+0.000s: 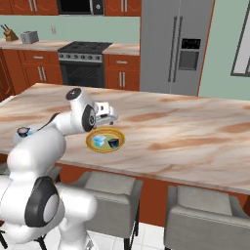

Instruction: Place two yogurt containers on each plate.

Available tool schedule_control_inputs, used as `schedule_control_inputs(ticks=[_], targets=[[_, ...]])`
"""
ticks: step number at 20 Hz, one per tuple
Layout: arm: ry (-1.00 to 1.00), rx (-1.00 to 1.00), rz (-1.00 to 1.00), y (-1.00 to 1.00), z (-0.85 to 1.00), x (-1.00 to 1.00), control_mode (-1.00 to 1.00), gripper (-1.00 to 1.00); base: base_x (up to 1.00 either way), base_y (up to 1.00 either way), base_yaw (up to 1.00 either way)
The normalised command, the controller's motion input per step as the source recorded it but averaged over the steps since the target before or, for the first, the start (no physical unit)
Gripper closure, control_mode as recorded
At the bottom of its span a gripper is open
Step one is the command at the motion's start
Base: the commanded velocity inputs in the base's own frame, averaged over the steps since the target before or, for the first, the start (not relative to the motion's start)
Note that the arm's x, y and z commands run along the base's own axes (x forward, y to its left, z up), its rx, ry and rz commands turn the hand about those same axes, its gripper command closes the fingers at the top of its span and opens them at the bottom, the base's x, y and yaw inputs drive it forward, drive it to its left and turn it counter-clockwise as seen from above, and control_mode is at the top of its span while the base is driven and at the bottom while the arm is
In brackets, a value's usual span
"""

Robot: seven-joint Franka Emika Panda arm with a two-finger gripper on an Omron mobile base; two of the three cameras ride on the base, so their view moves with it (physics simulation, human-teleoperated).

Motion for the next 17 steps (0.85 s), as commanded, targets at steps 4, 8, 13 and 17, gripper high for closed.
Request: schedule_control_inputs(ticks=[4,8,13,17], targets=[[0.00,0.00,0.00,0.06,0.81,-0.36,-1.00,-1.00,0.00,0.00,0.00],[0.04,0.00,0.00,0.00,0.72,-0.46,-1.00,-1.00,0.00,0.00,0.00],[0.00,0.00,0.00,0.00,0.58,-0.49,-1.00,-1.00,0.00,0.00,0.00],[0.00,0.00,0.00,0.00,0.42,-0.52,-1.00,-1.00,0.00,0.00,0.00]])
